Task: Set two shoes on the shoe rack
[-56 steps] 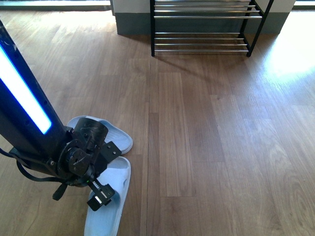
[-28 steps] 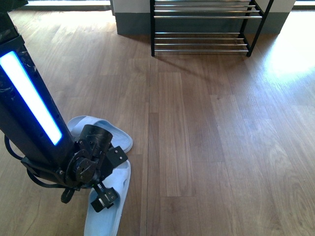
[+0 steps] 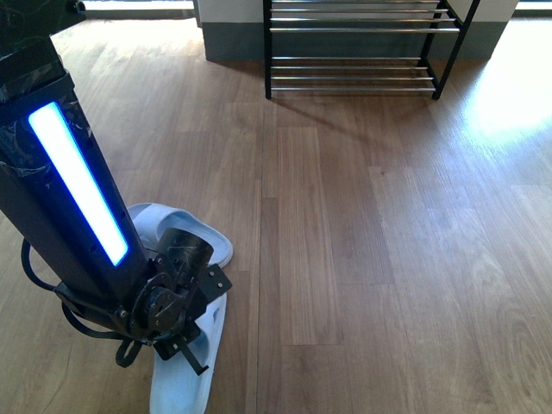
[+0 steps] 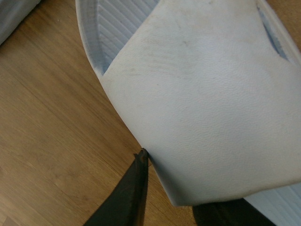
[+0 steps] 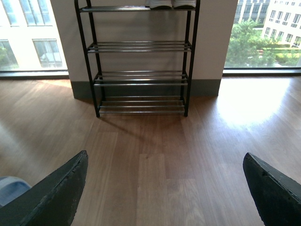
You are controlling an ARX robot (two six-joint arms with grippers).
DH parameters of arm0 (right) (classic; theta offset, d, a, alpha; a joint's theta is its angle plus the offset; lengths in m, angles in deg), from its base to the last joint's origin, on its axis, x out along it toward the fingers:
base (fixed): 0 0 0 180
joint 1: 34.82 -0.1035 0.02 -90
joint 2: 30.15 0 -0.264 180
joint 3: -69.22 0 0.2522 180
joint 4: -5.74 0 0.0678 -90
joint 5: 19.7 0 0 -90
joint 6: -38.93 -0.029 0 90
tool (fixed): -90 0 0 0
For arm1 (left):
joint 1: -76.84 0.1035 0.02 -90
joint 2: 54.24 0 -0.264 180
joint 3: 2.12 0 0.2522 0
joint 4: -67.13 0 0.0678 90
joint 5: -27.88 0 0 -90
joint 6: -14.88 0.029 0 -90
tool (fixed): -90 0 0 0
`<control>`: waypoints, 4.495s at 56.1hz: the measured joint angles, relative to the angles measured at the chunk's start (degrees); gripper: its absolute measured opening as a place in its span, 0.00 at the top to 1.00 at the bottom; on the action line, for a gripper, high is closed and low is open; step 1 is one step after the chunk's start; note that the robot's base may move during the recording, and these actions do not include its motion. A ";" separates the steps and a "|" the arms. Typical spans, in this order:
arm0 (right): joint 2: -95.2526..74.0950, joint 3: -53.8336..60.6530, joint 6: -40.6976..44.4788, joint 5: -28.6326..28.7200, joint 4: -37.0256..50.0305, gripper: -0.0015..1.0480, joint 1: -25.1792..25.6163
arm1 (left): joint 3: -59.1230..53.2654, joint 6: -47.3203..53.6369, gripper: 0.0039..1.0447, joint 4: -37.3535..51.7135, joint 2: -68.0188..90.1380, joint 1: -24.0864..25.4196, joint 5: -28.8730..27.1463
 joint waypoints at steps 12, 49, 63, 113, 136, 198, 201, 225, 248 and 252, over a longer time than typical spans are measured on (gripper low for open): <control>0.00 0.00 0.00 0.00 0.00 0.09 0.00 | -0.04 -1.57 0.98 1.20 -0.55 0.02 -1.84; 0.00 0.00 0.00 -0.04 0.00 0.09 0.02 | -22.45 -20.72 0.98 9.16 -22.88 6.54 -0.90; 0.00 0.00 0.00 0.04 0.00 0.09 0.00 | -35.06 -23.34 0.98 9.90 -63.60 10.12 -5.70; 0.00 0.00 0.00 -0.20 0.00 0.09 0.04 | -65.18 -26.93 0.98 -14.53 -134.60 22.10 -21.11; 0.00 0.00 0.00 0.20 0.00 0.09 0.04 | -65.20 -26.93 0.98 -14.56 -134.60 22.10 -21.16; -0.26 -0.07 0.07 0.92 -0.15 0.09 0.24 | -65.31 -27.28 0.98 -14.60 -134.68 22.12 -21.16; -2.43 -0.90 0.68 8.11 -2.47 0.09 2.93 | -65.31 -27.26 0.98 -14.60 -134.60 22.10 -21.07; -82.97 -10.27 14.23 10.01 47.65 0.09 -10.12 | -65.31 -27.28 0.98 -14.60 -134.62 22.10 -21.14; -139.93 -27.91 16.52 12.70 61.02 0.09 -19.80 | -65.31 -27.28 0.98 -14.60 -134.62 22.10 -21.14; -143.12 -30.69 16.28 15.17 58.47 0.09 -20.17 | -65.31 -27.28 0.98 -14.60 -134.62 22.10 -21.11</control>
